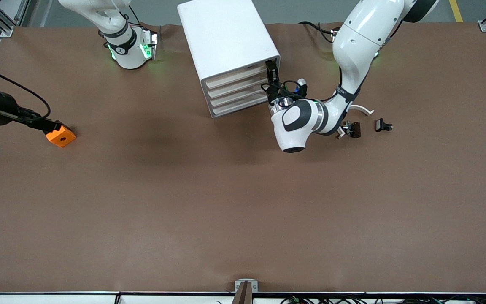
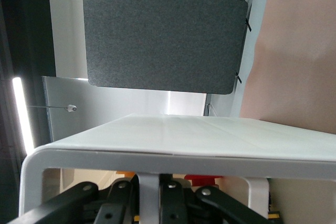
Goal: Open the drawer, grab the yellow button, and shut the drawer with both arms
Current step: 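Pull the drawer open with the left gripper while the right gripper approaches, then grasp a push button inside the open drawer with the right gripper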
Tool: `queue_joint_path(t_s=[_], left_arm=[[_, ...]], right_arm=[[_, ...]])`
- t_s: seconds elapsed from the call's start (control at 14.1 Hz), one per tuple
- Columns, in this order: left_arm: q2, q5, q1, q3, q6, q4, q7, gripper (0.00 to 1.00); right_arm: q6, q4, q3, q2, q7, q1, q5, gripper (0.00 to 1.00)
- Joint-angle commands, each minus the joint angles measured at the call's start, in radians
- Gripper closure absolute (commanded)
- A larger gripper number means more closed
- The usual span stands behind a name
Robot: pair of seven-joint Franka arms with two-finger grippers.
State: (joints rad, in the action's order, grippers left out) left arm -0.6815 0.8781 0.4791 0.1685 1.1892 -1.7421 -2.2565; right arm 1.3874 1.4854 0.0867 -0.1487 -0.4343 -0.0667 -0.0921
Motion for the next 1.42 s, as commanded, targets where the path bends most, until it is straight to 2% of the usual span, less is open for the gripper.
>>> queue_joint_path(t_s=[0.0,0.35,0.57,1.14,1.35], left_arm=[[0.033,-0.031,-0.022,0.002,0.010,-0.025,0.018,0.93],[0.037,-0.024,-0.077,0.003,0.009,0.024,0.015,0.90],[0.037,-0.024,-0.125,0.003,0.006,0.070,0.011,0.90],[0.027,-0.014,-0.165,0.003,0.009,0.125,0.034,0.90],[0.026,-0.005,-0.194,0.003,0.010,0.138,0.038,0.90]], right_arm=[[0.008,-0.010,0.004,0.008,-0.117,-0.067,-0.005,0.00],[0.076,-0.014,0.004,0.005,-0.416,-0.234,-0.005,0.00],[0.146,0.001,0.004,0.000,-0.637,-0.258,-0.110,0.00],[0.263,0.001,0.004,-0.048,-0.783,-0.473,-0.107,0.00],[0.323,-0.004,0.005,-0.074,-0.901,-0.606,-0.103,0.00]])
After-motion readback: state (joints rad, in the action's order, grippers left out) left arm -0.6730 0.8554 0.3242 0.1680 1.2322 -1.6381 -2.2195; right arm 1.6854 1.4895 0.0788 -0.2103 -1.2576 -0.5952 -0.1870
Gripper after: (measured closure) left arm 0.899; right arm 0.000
